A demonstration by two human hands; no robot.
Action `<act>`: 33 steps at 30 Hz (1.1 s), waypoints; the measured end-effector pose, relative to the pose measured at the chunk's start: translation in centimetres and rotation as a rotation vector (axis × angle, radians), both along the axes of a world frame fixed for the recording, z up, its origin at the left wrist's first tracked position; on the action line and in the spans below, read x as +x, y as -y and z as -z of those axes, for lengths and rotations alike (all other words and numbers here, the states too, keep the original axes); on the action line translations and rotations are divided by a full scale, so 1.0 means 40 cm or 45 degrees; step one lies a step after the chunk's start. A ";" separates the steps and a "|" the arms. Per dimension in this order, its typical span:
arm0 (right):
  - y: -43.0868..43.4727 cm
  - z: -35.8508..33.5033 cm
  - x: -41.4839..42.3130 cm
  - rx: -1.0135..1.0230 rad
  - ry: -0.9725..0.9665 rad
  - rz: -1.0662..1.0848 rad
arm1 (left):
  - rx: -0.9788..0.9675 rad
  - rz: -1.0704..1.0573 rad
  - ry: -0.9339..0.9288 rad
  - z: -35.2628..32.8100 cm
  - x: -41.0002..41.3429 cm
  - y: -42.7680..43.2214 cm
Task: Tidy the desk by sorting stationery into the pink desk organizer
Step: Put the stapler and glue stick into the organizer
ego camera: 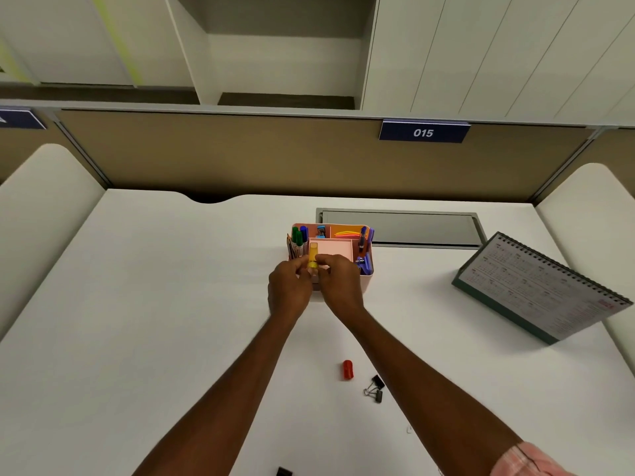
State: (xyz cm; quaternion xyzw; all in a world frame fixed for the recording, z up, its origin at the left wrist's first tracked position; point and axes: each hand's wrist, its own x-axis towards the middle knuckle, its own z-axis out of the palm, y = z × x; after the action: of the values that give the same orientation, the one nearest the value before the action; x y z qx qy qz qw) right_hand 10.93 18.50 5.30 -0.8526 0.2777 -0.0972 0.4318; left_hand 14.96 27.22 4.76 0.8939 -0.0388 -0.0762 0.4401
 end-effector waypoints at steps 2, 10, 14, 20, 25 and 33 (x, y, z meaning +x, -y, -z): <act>0.000 0.000 0.010 -0.019 -0.025 0.021 | 0.009 0.015 -0.005 0.006 0.007 0.006; 0.008 0.006 0.021 -0.027 -0.039 0.040 | 0.074 -0.014 0.018 0.027 0.025 0.015; 0.009 0.009 0.011 -0.037 -0.006 0.042 | 0.096 -0.049 0.020 0.026 0.029 0.012; 0.008 0.004 -0.012 -0.024 0.148 0.041 | -0.005 -0.006 0.122 0.020 0.026 0.011; 0.014 0.001 -0.021 0.001 0.226 0.045 | -0.082 -0.023 0.174 0.015 0.017 0.015; 0.014 0.001 -0.006 -0.076 0.235 0.063 | -0.127 -0.098 0.182 0.004 0.013 0.031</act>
State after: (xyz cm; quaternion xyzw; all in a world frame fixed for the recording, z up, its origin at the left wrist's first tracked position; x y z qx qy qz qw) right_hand 10.67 17.95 5.27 -0.8454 0.2546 -0.1942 0.4275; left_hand 15.50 25.97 4.59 0.8748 -0.0397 0.0068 0.4828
